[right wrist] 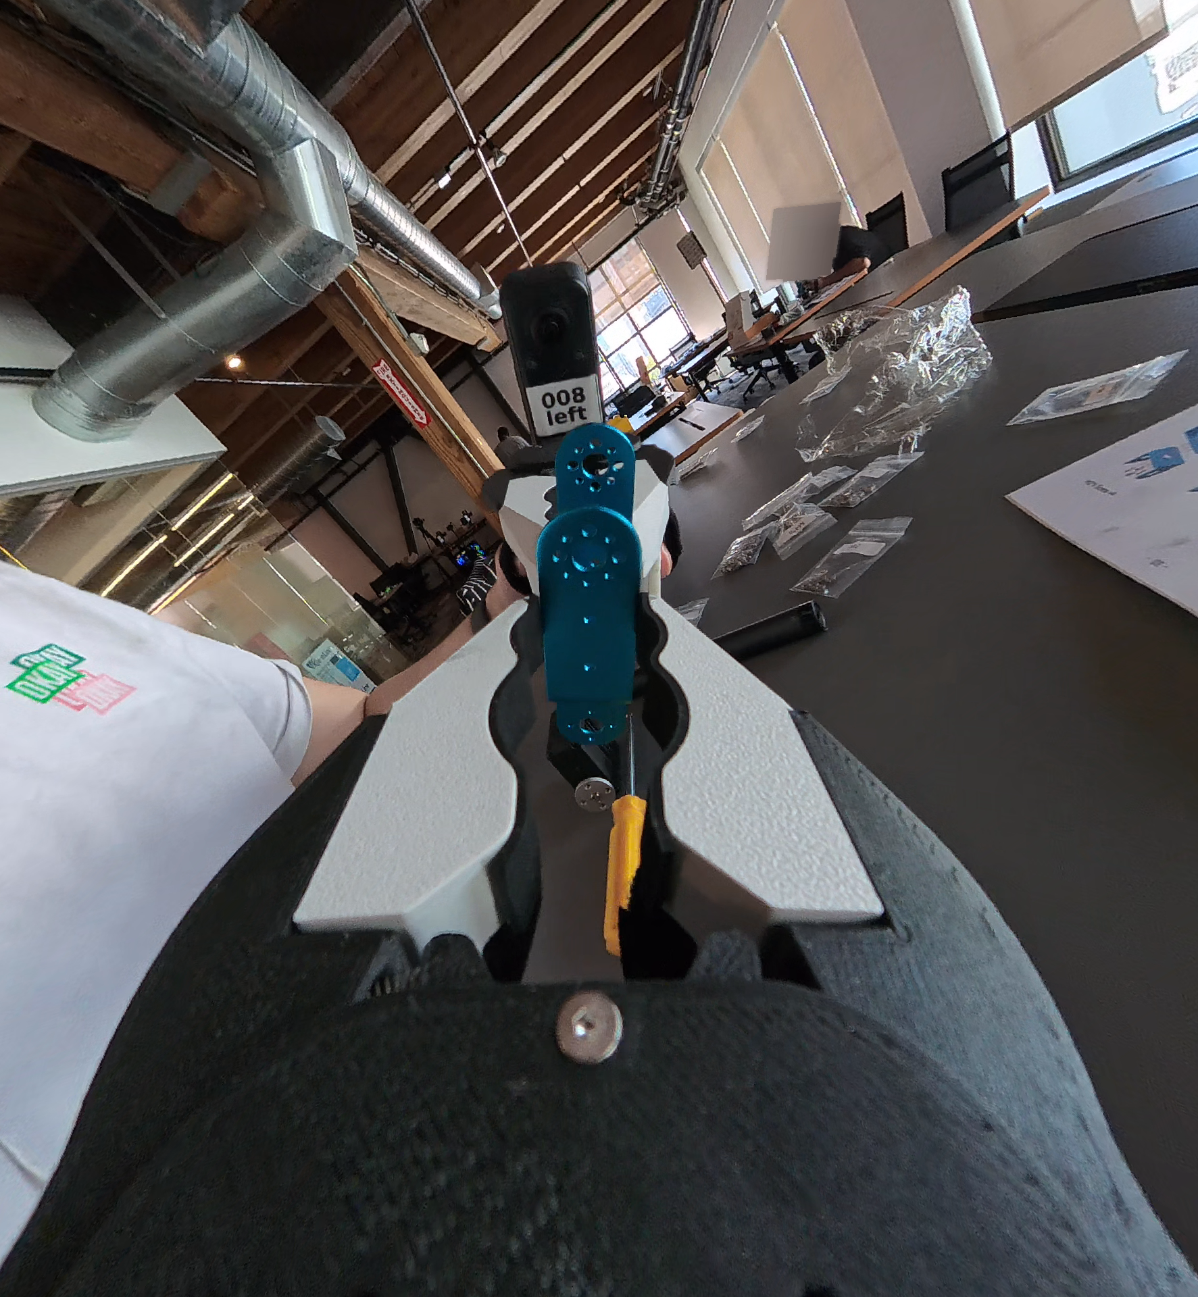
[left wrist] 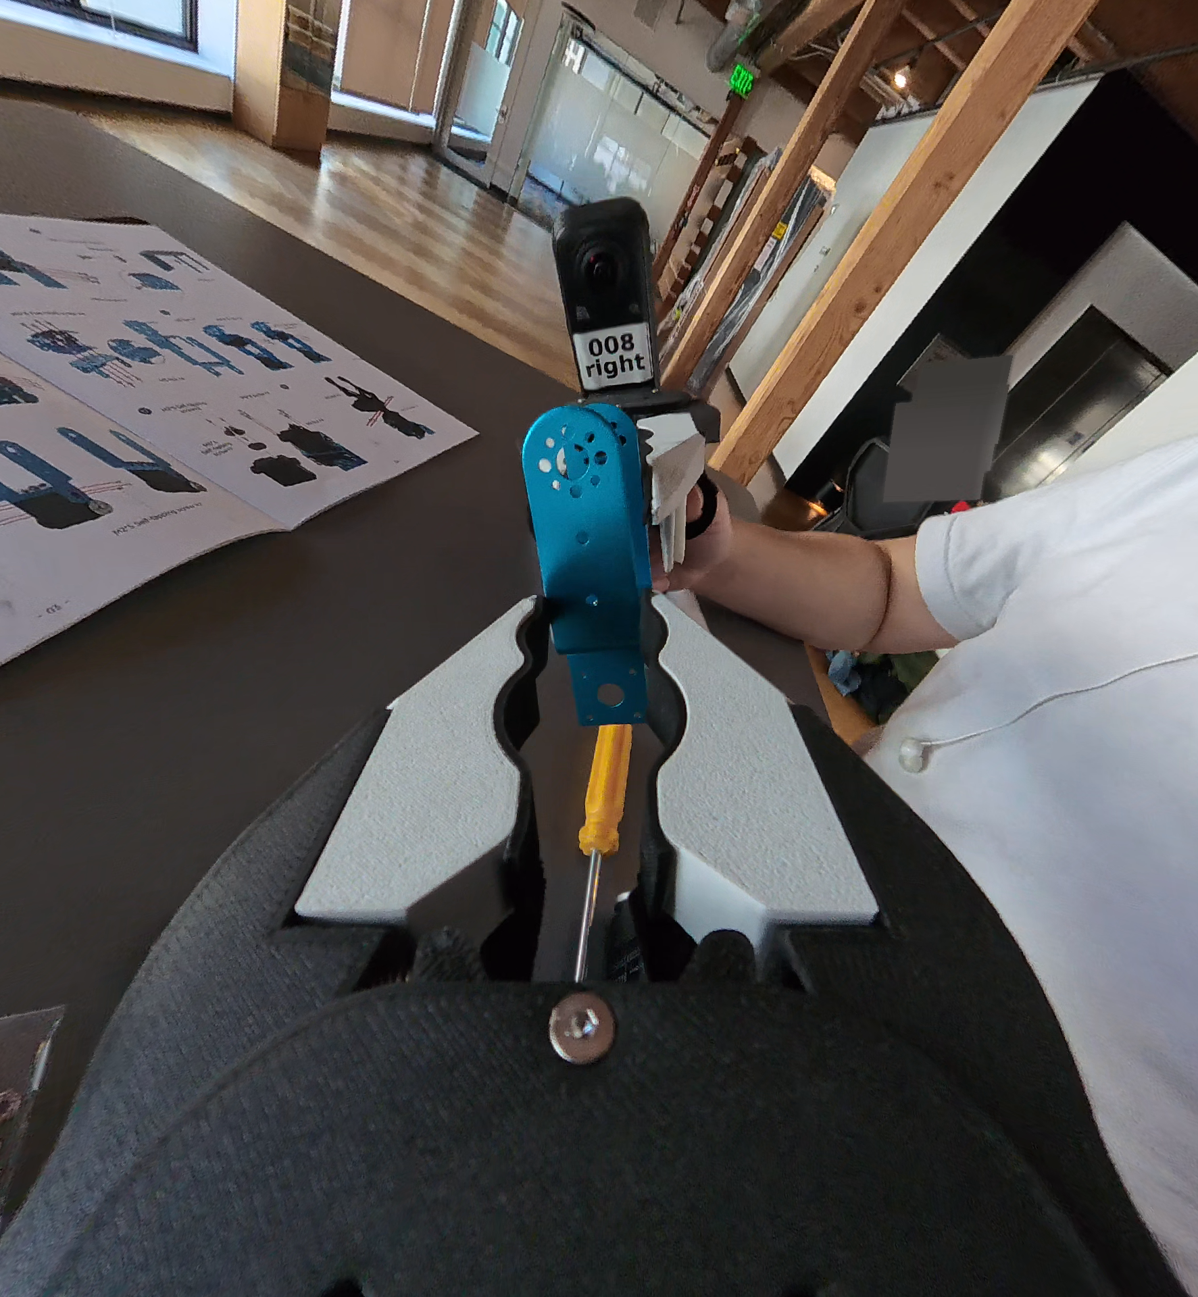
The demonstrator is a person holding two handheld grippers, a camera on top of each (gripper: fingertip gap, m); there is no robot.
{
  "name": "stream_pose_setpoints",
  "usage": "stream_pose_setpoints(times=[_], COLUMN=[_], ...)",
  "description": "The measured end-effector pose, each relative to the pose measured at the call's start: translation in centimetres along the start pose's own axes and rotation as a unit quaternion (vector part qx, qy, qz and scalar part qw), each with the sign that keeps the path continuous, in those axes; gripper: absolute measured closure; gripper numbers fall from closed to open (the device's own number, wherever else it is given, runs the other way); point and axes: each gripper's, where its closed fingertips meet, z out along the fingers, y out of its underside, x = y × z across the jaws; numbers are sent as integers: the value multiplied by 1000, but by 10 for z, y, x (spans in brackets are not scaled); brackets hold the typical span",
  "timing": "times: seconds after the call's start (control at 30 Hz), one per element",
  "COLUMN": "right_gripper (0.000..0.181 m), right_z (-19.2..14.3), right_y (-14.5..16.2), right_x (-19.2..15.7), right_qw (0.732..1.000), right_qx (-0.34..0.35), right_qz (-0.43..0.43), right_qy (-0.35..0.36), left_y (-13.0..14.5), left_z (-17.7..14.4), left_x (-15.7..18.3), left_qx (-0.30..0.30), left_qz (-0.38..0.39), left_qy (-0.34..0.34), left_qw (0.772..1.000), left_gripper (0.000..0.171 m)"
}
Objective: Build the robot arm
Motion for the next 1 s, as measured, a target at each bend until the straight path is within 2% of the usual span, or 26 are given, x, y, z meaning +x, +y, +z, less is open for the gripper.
stream_pose_setpoints(times=[0.13,0.27,0.5,0.73,1.0], right_gripper=[155,155,155,155,155], right_z=[1,1,2,-1,-1], right_y=[-3,-3,1,-1,-4], right_x=[-8,-8,-6,-20,-39], right_qw=[1000,1000,999,997,992], right_qx=[4,5,1,16,28], right_qz=[5,9,16,-2,-63], right_qy=[-12,-19,-33,-69,-108], left_y=[-12,-12,-14,-22,-28], left_z=[-2,-2,-3,-2,-2], left_x=[7,8,7,21,44], left_qx=[61,63,88,99,97], left_qz=[-11,7,-16,16,100], left_qy=[9,-3,1,-11,-29], left_qw=[998,998,996,995,990], left_gripper=[146,146,147,146,146])
